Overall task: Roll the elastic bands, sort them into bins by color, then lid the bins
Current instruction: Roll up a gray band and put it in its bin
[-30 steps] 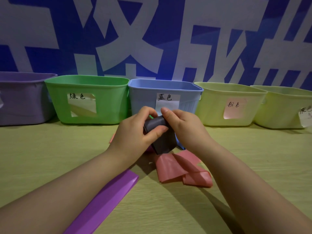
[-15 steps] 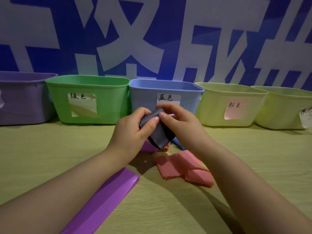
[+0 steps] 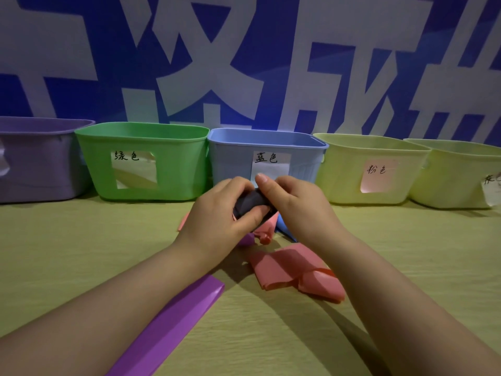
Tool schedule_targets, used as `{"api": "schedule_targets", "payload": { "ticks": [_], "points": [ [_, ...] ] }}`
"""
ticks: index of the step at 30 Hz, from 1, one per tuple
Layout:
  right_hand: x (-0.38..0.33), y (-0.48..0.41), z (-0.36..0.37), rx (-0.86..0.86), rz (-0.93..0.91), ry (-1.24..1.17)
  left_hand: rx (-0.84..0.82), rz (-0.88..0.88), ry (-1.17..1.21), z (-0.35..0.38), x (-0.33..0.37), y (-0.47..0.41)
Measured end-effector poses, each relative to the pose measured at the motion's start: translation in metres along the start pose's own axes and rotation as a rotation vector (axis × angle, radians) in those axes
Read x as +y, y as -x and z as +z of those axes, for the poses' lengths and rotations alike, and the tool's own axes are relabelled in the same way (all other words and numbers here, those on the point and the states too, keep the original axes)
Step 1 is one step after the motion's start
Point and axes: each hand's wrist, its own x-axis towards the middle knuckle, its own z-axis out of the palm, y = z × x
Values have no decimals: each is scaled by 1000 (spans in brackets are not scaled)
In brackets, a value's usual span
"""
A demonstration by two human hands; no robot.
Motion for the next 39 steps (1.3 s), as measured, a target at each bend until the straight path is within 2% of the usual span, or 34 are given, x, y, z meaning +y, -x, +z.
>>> {"api": "schedule_targets", "payload": {
  "ticks": [5,8,11,14,18,25,33,39],
  "points": [
    [-3,1,3,-38,-19,-218,21,-43,44,-4,-7,-4],
    [-4,-1,4,-36,-42,-252,17,-130,112,-3,-6,-7],
    [-7,-2,3,-18,-42,-281,-53,-233,317,-4,0,-10],
    [-6,-2,-2,-14,-60,-286,-101,-252,381,-5,9,-13],
    [-6,-3,-13,1,-115,-323,-81,-198,245,-5,17,-23],
    [-8,-4,-56,88,-142,-579,-94,-68,127,-1,57,-64],
    [43,1,-164,173,-102,-358,-171,154,164,71,126,-111],
    [115,1,-242,203,-17,-229,-230,214,213,164,172,-140]
  ]
}}
